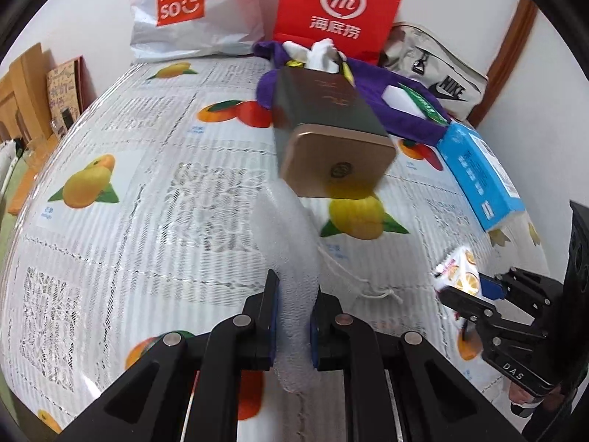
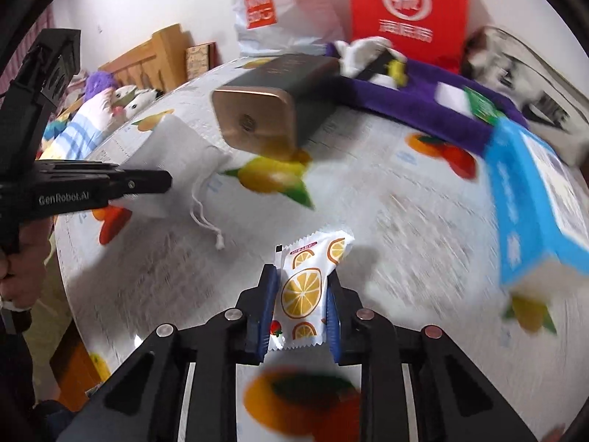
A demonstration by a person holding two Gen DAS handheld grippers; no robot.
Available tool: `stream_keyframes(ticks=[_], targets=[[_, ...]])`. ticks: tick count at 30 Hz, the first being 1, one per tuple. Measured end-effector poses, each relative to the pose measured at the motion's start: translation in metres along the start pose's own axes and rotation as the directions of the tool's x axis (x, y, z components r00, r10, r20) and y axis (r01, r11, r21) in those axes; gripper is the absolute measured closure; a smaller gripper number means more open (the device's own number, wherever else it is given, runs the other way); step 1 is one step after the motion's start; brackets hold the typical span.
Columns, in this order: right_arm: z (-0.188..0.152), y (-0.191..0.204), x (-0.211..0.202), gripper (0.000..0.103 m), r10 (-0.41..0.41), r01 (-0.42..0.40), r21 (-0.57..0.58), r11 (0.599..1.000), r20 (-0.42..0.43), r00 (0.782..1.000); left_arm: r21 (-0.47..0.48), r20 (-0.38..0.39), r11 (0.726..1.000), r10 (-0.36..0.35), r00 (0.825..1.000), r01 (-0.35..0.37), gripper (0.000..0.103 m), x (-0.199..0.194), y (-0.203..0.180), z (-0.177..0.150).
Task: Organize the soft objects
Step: 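Lift the mesh bag with the left tool while the right tool grasps the orange-slice snack packet, then carry the mesh bag and orange-slice packet over the purple towel with both tools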
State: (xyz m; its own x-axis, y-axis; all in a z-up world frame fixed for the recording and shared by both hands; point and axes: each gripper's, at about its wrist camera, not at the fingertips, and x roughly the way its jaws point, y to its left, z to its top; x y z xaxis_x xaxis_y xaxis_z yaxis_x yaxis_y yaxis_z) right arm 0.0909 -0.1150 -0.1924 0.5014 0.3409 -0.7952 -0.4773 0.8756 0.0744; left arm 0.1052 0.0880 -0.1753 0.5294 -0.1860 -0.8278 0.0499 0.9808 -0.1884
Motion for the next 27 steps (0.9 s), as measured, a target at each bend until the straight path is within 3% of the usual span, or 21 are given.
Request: stream_keyframes(ticks=[8, 13, 18, 27], targets=[[-0.050, -0.059, -0.041, 0.078, -0.100, 0.095, 0.205, 0.974, 0.016, 0.995, 0.047, 0.034, 0.999, -0.013, 0.999, 0.011, 0.090, -0.017, -0.027, 0.006], [-0.062, -0.088, -0.058, 0.081, -0.173, 0.166, 0.293, 0.942, -0.003, 0.985, 0.065, 0.049, 0.998, -0.021, 0.999, 0.018, 0.090, -0.029, -0.041, 0.013], [-0.057, -0.103, -0.070, 0.093, -0.148, 0.129, 0.345, 0.930, 0.030, 0.988, 0.074, 0.076, 0.997, -0.016, 0.997, 0.010, 0.090, -0.042, -0.047, 0.025], [-0.043, -0.106, -0.069, 0.095, -0.105, 0.081, 0.354, 0.932, 0.049, 0.993, 0.077, 0.104, 0.997, -0.014, 0.994, 0.006, 0.090, -0.056, -0.051, 0.044]])
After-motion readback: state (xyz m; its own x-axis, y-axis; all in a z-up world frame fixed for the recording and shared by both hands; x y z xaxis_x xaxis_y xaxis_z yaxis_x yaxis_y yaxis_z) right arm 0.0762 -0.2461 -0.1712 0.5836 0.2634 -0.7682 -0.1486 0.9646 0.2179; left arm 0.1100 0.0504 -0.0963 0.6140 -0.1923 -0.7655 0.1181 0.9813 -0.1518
